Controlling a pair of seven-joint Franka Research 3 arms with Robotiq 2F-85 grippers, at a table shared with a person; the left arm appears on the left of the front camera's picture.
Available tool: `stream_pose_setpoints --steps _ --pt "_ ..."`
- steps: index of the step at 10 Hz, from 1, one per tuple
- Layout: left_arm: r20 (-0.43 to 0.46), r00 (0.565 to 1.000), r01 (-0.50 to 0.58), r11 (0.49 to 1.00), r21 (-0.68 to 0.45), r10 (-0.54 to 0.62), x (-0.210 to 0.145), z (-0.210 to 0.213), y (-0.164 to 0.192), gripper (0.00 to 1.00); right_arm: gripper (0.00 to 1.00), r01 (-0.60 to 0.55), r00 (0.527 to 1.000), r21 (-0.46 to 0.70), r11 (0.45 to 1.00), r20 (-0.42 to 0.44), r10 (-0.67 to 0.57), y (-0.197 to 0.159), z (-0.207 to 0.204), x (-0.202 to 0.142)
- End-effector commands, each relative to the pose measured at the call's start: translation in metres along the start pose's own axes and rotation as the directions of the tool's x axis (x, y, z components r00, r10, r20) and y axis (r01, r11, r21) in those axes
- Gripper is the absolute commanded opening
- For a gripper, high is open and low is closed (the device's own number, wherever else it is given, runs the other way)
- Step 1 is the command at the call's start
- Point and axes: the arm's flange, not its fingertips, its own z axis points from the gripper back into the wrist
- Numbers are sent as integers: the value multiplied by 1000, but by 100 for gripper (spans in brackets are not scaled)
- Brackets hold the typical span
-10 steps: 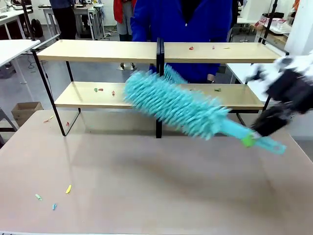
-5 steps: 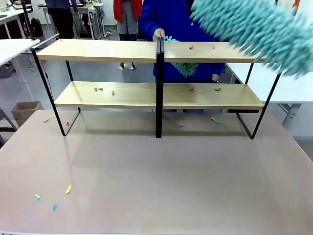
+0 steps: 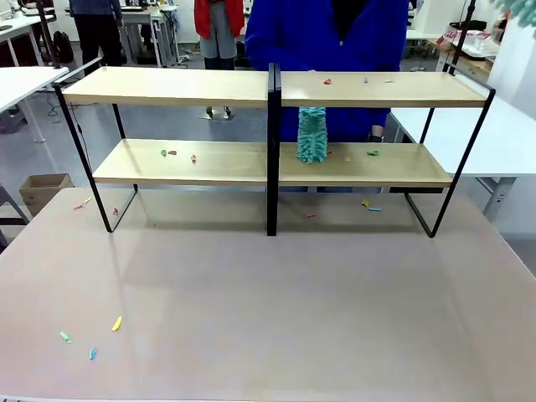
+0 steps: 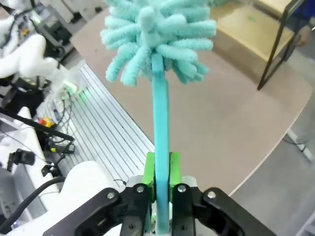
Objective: Clean the shelves.
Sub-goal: Clean a randomly selected level of the Shelf with the Duster, then clean another randomly selected level of the Shelf with the Duster.
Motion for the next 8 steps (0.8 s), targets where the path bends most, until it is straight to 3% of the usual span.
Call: stream_pose_setpoints --steps 1,8 --pt "2 1000 -3 1000 -7 3 0 -1 0 100 13 -56 998 13 998 -5 56 13 -1 18" --pt "2 1000 -3 1000 -7 3 0 -1 0 100 13 -56 998 13 998 -5 56 13 -1 18"
